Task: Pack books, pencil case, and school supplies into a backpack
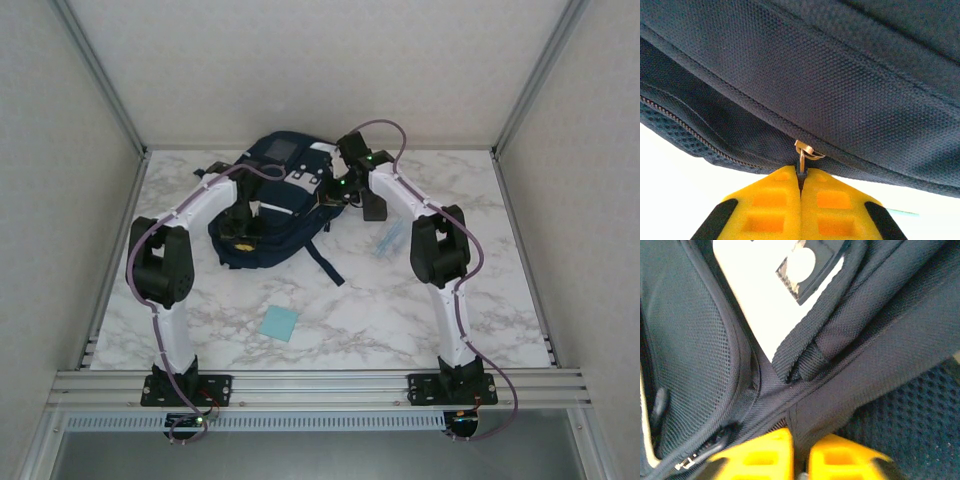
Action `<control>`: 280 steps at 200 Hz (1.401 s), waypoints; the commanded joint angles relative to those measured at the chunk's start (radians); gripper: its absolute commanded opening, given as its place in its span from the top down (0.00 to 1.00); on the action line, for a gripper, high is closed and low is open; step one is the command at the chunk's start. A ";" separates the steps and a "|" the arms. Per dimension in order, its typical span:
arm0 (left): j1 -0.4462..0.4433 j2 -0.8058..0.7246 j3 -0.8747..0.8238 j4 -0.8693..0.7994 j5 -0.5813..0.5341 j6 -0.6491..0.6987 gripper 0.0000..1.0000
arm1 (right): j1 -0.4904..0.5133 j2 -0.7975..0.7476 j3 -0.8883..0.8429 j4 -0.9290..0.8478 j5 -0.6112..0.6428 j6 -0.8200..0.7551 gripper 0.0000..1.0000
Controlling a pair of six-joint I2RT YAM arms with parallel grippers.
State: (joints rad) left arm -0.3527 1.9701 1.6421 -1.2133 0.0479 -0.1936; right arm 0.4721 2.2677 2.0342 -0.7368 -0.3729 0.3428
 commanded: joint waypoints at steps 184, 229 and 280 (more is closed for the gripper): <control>-0.104 -0.053 0.069 -0.069 0.126 -0.100 1.00 | 0.259 -0.243 -0.694 0.852 0.094 1.035 0.41; -0.131 -0.071 0.049 -0.061 0.162 -0.103 1.00 | 0.240 -0.197 -0.674 0.846 0.174 1.000 0.80; -0.107 -0.091 -0.024 -0.085 0.109 -0.065 1.00 | 0.154 -0.266 -0.657 0.758 0.098 0.715 1.00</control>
State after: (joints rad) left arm -0.4545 1.9423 1.6485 -1.1931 0.1104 -0.2840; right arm 0.6945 2.0399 1.3277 0.0509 -0.3210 1.2675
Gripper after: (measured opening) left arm 0.051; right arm 0.064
